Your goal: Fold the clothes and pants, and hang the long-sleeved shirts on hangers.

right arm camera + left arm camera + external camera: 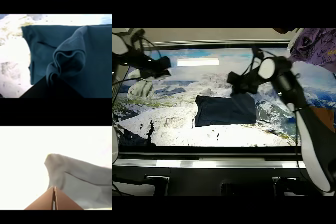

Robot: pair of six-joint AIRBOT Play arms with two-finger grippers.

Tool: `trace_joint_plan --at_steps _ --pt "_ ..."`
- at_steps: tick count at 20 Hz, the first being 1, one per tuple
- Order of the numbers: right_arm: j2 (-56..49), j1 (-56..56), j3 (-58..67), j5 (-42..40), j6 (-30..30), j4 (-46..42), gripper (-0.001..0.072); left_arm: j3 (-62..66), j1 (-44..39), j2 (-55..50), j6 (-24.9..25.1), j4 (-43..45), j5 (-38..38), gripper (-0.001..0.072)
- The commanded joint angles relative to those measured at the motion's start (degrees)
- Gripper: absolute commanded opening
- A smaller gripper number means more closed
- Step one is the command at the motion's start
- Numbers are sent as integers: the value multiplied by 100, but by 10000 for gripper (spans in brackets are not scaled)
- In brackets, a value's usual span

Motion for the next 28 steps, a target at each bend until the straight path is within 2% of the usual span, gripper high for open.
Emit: trace_joint_plan --at_steps 1,4,14,15,16,17,18,20,24,28 --pt "-457 546 7 -1016 409 208 31 -7 503 297 181 175 -210 18" --pt "-824 691 7 -1272 404 588 31 -35 669 291 186 175 -297 18" --pt "-1475 879 7 -1606 184 887 33 -260 697 275 271 175 -286 18" --pt "-1534 876 7 -1672 96 1014 83 -260 697 275 271 175 -286 18" --pt "-1585 876 7 -1759 -46 1200 201 -260 697 275 271 175 -286 18" --pt "-1604 876 7 -1825 -247 1436 249 -260 697 275 271 175 -286 18" --pt "-1587 868 7 -1808 -597 1722 258 -260 697 275 267 175 -286 18" --pt "-1421 793 7 -1545 -1121 2090 451 -260 697 275 267 177 -286 18" --pt "-726 -101 7 -667 -1543 2068 476 -258 697 278 264 177 -286 18" --pt "-319 -2096 0 575 -2535 2076 493 -258 697 278 267 177 -286 19"
